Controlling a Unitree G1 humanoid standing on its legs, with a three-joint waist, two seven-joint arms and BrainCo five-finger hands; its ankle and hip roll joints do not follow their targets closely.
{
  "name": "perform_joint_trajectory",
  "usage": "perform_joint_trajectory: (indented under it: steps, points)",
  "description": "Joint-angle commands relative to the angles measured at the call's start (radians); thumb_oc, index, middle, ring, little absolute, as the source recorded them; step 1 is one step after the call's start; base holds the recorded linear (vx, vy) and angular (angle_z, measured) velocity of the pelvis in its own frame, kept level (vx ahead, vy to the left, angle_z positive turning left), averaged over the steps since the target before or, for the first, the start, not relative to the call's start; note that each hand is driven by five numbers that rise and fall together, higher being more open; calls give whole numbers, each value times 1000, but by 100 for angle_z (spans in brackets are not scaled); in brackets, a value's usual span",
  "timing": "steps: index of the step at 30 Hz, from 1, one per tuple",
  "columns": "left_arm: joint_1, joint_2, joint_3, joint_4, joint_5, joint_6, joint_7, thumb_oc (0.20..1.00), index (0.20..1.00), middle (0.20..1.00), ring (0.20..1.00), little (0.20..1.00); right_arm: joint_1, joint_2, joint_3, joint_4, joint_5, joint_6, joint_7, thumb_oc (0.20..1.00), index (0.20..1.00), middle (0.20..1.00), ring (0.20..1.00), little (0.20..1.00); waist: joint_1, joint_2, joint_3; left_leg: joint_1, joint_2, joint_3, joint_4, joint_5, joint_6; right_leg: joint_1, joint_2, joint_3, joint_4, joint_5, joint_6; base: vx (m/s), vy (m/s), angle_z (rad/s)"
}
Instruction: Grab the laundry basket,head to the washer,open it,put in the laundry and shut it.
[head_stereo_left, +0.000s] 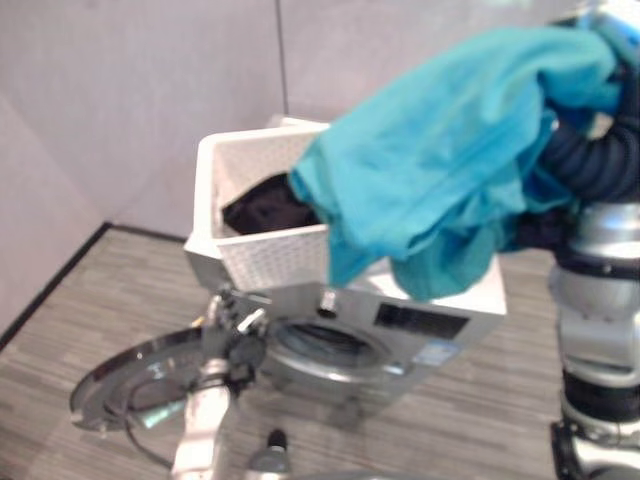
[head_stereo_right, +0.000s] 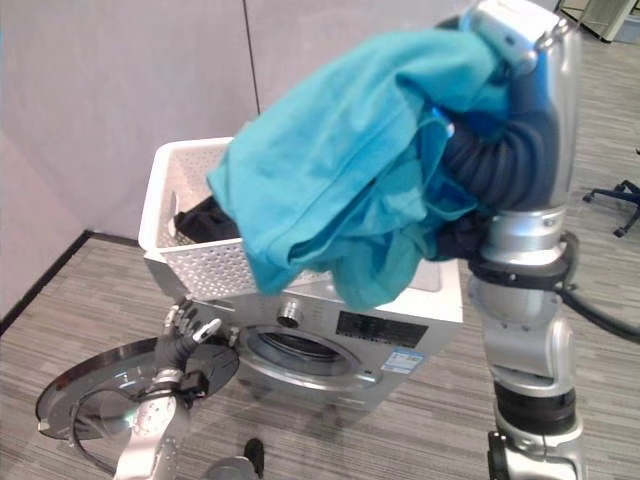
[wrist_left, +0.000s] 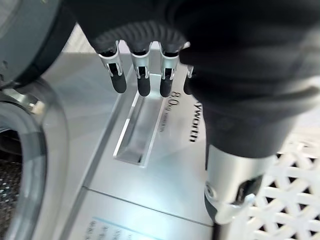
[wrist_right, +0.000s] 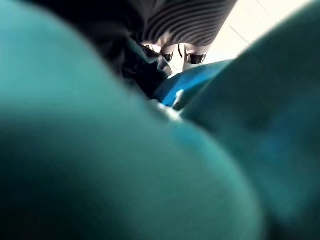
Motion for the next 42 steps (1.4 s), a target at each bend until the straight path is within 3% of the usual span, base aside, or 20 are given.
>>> perform_joint_trajectory:
  steps: [1, 7, 17, 23, 31, 37, 42]
  points:
    - [-22, 24, -28, -109, -27, -42, -37, 1000, 1000, 1000, 1000, 1000, -23, -8, -6, -28, 105, -9, 48, 200, 200, 200, 200, 200, 16, 43, -13, 23, 115, 54, 5, -38, -50, 62, 11, -17, -3, -47, -32, -2, -14, -4]
    - [-15, 61, 12, -101, -17, -35, -65, 1000, 1000, 1000, 1000, 1000, 140, 94, 80, -17, 248, -1, 189, 200, 200, 200, 200, 200, 19, 44, -15, 17, 117, 48, -2, -25, -56, 54, 17, -30, -3, -48, -35, 2, -3, 1]
    - [-8, 76, 24, -70, -18, -6, -95, 1000, 1000, 1000, 1000, 1000, 213, 147, 194, 53, 408, 19, 277, 200, 200, 200, 200, 200, 38, 38, -15, 7, 120, 49, -2, -17, -63, 55, 24, -50, -3, -53, -37, 10, -5, 3]
    - [7, 62, 10, -79, -38, -1, -122, 1000, 1000, 1000, 1000, 1000, 248, 115, 235, 19, 456, -4, 315, 200, 200, 200, 200, 200, 45, 31, -4, 9, 123, 55, -2, -15, -65, 54, 25, -58, -3, -53, -36, 13, -10, 3]
    - [-12, 60, -16, -55, -49, -9, -126, 1000, 1000, 1000, 1000, 1000, 311, 15, 178, -61, 530, -38, 294, 200, 200, 200, 200, 200, 13, 1, -5, 7, 136, 81, -2, -14, -69, 36, 32, -44, -3, -44, -36, -2, -8, -2]
    - [-9, 63, -14, -50, -46, -13, -128, 1000, 1000, 1000, 1000, 1000, 415, 29, 187, -34, 608, -42, 338, 200, 200, 200, 200, 200, 5, -12, 16, 5, 150, 80, -2, -5, -76, 33, 49, -37, -3, -49, -49, -22, -55, -3]
    - [-1, 73, -13, -63, -41, -7, -129, 1000, 1000, 1000, 1000, 1000, 433, -22, 230, 14, 647, -53, 374, 200, 200, 200, 200, 200, 24, -32, 93, -29, 187, 74, 16, 24, -90, 7, 87, -39, 35, -74, -70, -57, -123, -3]
